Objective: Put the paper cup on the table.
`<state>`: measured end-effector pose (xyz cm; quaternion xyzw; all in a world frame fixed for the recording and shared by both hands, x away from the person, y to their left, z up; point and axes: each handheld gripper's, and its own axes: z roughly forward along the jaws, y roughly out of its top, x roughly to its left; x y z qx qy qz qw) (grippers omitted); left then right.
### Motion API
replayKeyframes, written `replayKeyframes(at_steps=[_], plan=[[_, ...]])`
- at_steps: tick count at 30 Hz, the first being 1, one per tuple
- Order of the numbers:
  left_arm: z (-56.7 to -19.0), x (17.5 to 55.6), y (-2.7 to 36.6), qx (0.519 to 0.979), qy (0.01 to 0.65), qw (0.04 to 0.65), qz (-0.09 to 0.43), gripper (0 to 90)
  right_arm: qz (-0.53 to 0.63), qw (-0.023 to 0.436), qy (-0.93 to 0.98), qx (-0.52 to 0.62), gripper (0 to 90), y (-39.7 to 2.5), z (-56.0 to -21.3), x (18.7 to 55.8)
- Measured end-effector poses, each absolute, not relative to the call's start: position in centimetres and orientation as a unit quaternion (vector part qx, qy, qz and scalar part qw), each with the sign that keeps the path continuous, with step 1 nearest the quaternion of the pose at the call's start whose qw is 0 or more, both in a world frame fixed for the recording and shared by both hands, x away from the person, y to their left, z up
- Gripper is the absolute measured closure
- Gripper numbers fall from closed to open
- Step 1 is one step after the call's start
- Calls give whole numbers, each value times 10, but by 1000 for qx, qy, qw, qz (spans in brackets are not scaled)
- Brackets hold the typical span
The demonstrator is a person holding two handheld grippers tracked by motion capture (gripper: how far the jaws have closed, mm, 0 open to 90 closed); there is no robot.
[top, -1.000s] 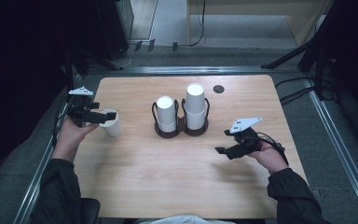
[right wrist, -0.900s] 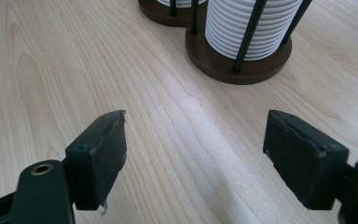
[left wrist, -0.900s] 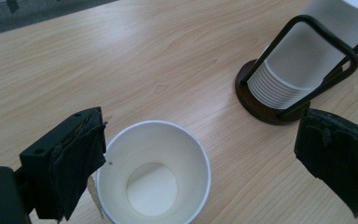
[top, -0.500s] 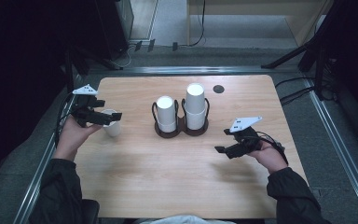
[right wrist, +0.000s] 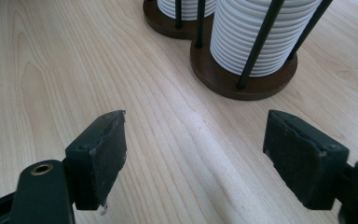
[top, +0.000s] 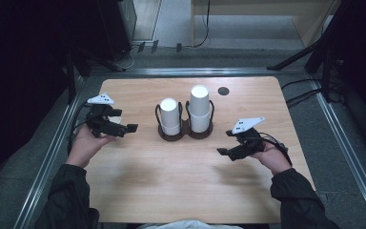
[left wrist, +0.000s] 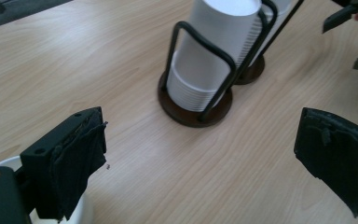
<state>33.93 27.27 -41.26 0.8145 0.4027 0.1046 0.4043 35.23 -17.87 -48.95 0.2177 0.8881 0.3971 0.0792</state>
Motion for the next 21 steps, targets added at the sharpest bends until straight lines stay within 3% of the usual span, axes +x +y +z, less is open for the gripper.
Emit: replayKeyframes(at_steps=[21], plan=[[-422,319,211,838,351,411,74,23,401,74,886,220,215,-173,-489,351]])
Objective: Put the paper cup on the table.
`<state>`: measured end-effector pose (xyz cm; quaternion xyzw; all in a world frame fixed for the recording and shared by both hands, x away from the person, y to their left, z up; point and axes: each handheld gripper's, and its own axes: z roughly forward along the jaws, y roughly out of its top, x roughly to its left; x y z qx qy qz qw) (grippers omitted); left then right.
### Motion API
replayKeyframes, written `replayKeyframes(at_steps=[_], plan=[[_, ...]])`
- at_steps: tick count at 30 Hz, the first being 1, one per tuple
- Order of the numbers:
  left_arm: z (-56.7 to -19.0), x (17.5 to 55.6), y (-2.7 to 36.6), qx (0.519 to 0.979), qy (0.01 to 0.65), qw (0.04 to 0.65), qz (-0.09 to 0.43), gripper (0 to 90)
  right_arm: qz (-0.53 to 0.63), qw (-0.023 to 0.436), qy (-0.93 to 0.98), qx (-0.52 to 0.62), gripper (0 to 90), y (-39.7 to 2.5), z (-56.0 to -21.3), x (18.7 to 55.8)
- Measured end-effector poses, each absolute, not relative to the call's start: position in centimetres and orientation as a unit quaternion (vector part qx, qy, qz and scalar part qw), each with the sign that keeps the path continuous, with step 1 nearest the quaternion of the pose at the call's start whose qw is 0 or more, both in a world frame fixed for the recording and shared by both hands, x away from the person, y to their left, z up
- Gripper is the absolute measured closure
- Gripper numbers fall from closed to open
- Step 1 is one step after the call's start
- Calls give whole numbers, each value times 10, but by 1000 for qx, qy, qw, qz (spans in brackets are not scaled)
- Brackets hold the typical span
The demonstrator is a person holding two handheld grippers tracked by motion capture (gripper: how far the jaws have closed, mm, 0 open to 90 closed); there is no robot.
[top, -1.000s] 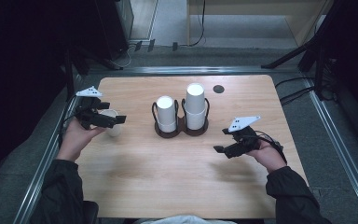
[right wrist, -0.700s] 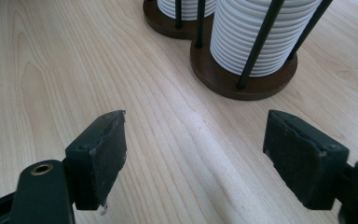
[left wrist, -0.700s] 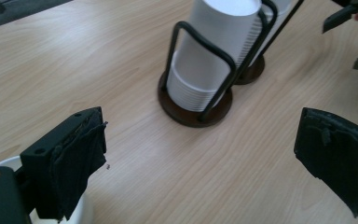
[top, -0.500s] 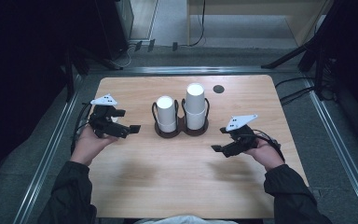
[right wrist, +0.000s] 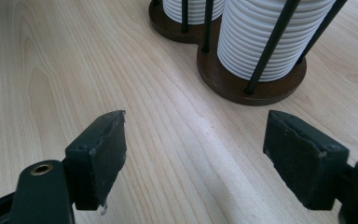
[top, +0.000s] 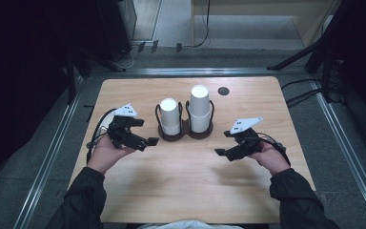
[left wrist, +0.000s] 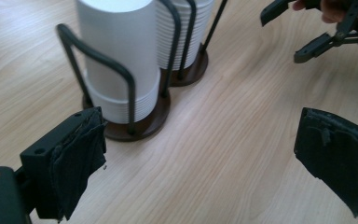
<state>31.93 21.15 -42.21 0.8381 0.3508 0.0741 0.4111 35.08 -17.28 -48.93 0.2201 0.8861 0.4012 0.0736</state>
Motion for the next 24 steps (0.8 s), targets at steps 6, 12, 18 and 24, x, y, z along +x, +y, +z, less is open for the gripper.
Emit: replayKeyframes(at_steps=[6,12,18,24], plan=[[-426,316,194,843,337,413,73,23,398,74,889,214,215,-171,-490,350],[-433,316,180,846,334,412,58,23,413,69,882,217,215,-168,-490,345],[-441,317,163,848,321,419,50,23,408,64,885,213,215,-163,-493,341],[-449,319,151,849,311,425,49,36,405,58,888,210,215,-159,-496,337]])
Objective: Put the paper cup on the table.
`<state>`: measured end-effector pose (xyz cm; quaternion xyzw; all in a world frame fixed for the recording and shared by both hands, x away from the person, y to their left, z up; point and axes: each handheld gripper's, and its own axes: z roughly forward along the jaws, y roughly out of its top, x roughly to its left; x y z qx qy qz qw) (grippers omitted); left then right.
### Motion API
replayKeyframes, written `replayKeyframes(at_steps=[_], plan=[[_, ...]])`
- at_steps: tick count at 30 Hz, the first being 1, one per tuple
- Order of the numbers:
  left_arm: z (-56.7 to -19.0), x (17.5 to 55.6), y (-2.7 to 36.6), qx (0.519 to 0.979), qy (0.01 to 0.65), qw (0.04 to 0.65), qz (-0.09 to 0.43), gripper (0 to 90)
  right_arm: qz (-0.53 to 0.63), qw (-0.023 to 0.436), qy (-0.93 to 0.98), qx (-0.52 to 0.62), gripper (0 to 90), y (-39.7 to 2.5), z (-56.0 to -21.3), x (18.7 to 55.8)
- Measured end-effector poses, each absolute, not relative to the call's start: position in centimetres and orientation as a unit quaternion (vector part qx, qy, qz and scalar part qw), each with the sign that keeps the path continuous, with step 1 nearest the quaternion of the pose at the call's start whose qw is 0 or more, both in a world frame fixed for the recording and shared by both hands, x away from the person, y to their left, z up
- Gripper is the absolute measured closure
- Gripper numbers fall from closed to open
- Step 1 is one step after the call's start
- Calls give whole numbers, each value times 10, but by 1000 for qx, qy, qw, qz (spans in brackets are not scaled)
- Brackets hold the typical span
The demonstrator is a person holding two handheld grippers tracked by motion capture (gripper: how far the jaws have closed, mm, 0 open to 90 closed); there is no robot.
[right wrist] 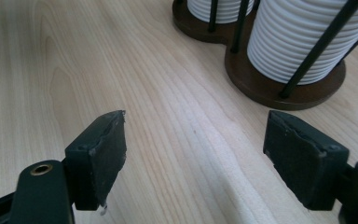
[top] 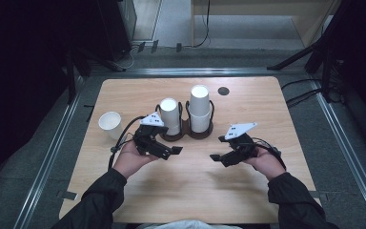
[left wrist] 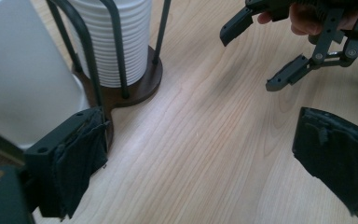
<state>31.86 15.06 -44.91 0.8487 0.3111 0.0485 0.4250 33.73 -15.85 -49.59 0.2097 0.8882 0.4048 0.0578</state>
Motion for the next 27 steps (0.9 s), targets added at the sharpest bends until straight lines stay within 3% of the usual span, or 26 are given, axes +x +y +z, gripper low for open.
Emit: replayKeyframes(at_steps=[16,27], plan=[[-472,320,135,866,294,403,17,36,396,51,895,198,215,-151,-500,333],[-480,318,132,877,287,383,33,36,396,48,896,192,215,-149,-500,332]])
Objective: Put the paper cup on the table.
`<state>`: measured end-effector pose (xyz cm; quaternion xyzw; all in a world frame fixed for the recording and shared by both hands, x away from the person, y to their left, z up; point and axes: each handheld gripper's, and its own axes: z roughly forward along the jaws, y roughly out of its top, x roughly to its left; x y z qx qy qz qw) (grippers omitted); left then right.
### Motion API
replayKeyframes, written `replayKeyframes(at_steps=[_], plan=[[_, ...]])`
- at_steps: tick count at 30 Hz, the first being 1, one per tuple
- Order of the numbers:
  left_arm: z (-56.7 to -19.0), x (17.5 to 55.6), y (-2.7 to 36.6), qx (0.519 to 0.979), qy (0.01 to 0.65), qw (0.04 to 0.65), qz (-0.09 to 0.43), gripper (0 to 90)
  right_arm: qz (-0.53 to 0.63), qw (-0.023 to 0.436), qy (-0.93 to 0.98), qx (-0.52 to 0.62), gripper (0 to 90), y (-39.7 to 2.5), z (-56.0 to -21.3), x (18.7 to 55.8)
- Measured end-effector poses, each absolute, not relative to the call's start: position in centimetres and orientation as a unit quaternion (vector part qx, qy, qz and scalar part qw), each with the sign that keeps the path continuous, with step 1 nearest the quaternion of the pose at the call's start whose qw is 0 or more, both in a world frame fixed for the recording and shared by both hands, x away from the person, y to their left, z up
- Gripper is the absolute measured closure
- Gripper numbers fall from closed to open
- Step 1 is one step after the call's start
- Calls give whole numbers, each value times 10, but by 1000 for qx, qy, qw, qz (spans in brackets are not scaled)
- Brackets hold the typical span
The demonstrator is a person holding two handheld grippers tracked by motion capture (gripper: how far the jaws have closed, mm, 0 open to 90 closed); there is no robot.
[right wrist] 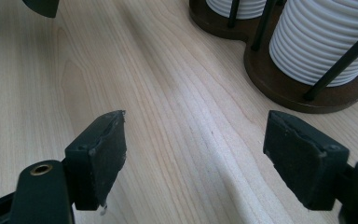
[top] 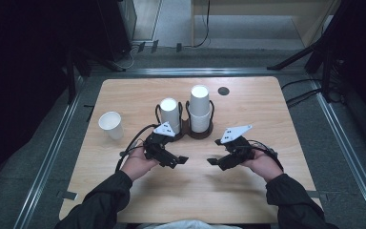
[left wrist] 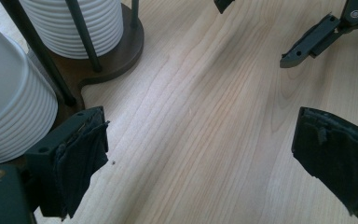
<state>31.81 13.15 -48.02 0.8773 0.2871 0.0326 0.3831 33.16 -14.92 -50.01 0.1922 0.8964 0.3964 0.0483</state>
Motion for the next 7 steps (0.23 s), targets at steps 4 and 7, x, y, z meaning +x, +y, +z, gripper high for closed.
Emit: replayKeyframes(at_steps=[4,7], plan=[[-481,319,133,876,289,386,33,37,397,49,896,191,214,-149,-500,332],[-483,320,133,876,290,385,32,37,398,47,896,191,215,-149,-500,332]])
